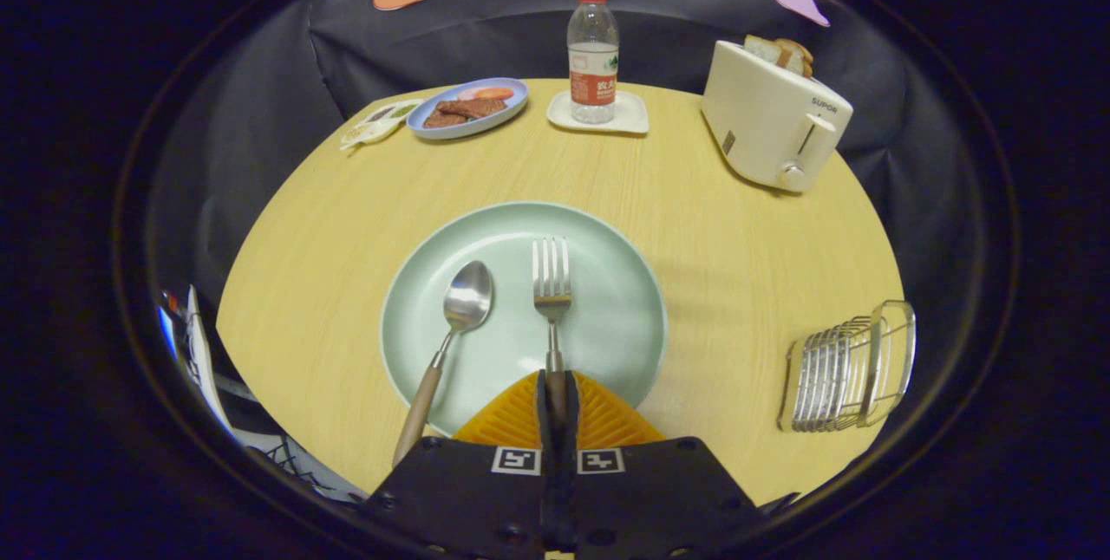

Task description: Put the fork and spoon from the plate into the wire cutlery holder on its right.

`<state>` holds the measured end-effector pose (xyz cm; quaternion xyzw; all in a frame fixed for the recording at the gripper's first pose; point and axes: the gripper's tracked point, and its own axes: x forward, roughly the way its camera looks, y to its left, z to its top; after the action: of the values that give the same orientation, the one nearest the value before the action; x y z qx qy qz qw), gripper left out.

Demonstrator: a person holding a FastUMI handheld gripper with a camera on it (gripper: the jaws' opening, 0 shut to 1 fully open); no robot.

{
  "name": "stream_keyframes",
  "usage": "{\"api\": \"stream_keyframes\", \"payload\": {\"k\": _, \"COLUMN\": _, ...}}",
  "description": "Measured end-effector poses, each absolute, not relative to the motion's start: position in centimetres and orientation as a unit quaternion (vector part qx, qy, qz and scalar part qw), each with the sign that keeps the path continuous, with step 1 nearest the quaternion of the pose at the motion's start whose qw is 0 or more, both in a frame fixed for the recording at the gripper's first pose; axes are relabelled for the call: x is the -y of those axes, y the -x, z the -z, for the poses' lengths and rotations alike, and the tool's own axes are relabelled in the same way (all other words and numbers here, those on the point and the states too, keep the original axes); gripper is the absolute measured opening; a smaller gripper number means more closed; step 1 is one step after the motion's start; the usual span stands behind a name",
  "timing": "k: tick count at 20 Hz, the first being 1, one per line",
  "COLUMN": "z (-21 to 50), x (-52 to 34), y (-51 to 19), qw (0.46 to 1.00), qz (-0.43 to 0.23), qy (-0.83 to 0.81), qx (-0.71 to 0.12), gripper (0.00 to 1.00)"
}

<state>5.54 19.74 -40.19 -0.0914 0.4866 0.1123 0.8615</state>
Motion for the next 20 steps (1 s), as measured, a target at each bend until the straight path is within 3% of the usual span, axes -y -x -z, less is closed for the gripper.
{"api": "stream_keyframes", "payload": {"k": 7, "z": 31.3, "x": -15.7, "y": -4.0, "qw": 0.838, "qz": -0.116, "qy": 0.063, "qx": -0.529, "gripper": 0.01}}
{"api": "stream_keyframes", "payload": {"k": 12, "z": 26.0, "x": -7.4, "y": -3.1, "qw": 0.836, "qz": -0.072, "qy": 0.081, "qx": -0.537, "gripper": 0.01}}
{"api": "stream_keyframes", "payload": {"k": 20, "z": 25.6, "x": 0.9, "y": -0.9, "qw": 0.779, "qz": -0.013, "qy": 0.04, "qx": -0.626, "gripper": 0.01}}
